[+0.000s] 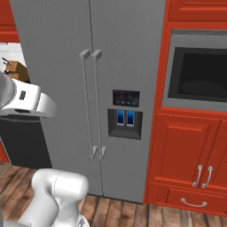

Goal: Take the cupcake and cake from the fridge and place them on the empty tray on the dining counter.

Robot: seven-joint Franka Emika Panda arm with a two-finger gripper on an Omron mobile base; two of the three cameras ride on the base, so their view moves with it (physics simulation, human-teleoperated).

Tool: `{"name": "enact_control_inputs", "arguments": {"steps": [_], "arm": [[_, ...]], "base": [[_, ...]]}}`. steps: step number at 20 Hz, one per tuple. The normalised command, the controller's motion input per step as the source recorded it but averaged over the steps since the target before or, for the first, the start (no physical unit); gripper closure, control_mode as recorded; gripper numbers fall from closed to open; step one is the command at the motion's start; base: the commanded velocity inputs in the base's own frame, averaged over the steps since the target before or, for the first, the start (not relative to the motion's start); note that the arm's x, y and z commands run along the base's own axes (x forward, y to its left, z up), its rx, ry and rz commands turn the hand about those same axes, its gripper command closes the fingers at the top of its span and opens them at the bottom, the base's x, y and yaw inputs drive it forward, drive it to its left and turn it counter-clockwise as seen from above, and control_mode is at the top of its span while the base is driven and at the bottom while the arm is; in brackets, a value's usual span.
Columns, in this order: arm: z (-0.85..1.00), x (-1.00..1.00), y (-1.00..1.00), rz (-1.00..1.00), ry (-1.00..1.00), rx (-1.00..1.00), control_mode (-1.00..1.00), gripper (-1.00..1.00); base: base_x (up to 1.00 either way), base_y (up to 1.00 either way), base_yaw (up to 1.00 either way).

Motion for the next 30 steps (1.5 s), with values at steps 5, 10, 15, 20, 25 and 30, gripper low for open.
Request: {"name": "enact_control_inputs", "arguments": {"steps": [5,10,15,20,25,30], "arm": [[0.00,0.00,0.00,0.00,0.00,0.00,1.00,-1.00],[0.00,0.00,0.00,0.00,0.00,0.00,1.00,-1.00],[0.00,0.00,0.00,0.00,0.00,0.00,1.00,-1.00],[0.00,0.03,0.00,0.00,-0.01,0.00,-1.00,-1.00],[-0.12,0.52,0.00,0.00,-0.01,0.00,-1.00,-1.00],[-0.43,0.90,0.00,0.00,-0.06,0.00,-1.00,-1.00]], "base": [[-0.25,0.04,0.00],[0.11,-0.26,0.00],[0.11,-0.05,0.00],[0.07,0.05,0.00],[0.00,0.00,0.00],[0.00,0.00,0.00]]}}
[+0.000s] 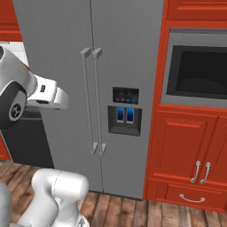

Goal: Take the cupcake and cake from the fridge and place them on the empty tray on the dining counter.

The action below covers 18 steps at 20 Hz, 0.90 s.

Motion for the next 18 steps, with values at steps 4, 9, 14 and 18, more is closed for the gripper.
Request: {"name": "enact_control_inputs", "arguments": {"steps": [4,9,14,18], "arm": [[-0.53,0.66,0.06,0.00,-0.22,0.00,-1.00,-1.00],[-0.45,0.59,0.16,0.00,-0.18,0.00,-1.00,-1.00],[-0.10,0.65,0.09,0.00,-0.01,0.03,-1.00,-1.00],[0.00,0.56,0.00,0.00,0.00,0.02,-1.00,-1.00]], "base": [[0.00,0.00,0.00],[0.00,0.00,0.00],[0.00,0.00,0.00],[0.00,0.00,0.00]]}}
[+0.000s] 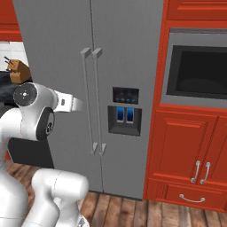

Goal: Take the cupcake and cake from the fridge and place them on the empty tray on the dining counter.

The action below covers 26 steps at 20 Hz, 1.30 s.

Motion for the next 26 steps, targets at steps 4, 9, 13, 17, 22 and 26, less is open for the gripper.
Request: {"name": "enact_control_inputs", "arguments": {"steps": [4,9,13,17,22,26], "arm": [[0.00,0.60,0.01,0.00,0.00,0.00,-1.00,-1.00],[0.00,0.56,0.12,0.00,0.02,0.00,-1.00,-1.00],[0.00,0.53,0.10,0.00,0.01,0.00,-1.00,-1.00],[0.00,0.45,0.00,0.00,0.00,0.00,-1.00,-1.00],[-0.13,0.45,0.00,0.00,0.01,0.00,-1.00,-1.00],[-0.20,0.42,0.00,0.00,0.00,0.00,-1.00,-1.00]], "base": [[0.00,0.00,0.00],[0.00,0.00,0.00],[0.00,0.00,0.00],[0.00,0.00,0.00],[0.00,0.00,0.00],[0.00,0.00,0.00]]}}
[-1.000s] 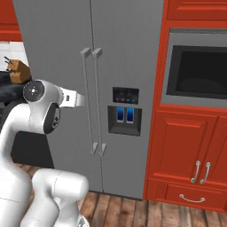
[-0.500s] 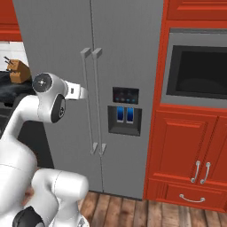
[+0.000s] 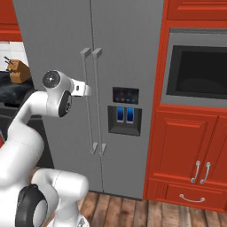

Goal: Take the cupcake and cake from the fridge and place them on the empty tray on the dining counter.

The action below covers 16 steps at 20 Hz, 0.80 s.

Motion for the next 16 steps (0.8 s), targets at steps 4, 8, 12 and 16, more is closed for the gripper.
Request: {"name": "enact_control_inputs", "arguments": {"steps": [4,8,12,16], "arm": [[-0.19,0.42,0.00,0.00,0.00,0.01,-1.00,-1.00],[-0.19,0.39,0.00,0.00,0.00,0.00,-1.00,-1.00],[-0.17,0.40,0.00,0.00,0.00,0.00,-1.00,-1.00],[-0.14,0.41,0.05,0.00,0.00,0.00,-1.00,-1.00]], "base": [[0.00,0.00,0.00],[0.00,0.00,0.00],[0.00,0.00,0.00],[0.00,0.00,0.00]]}}
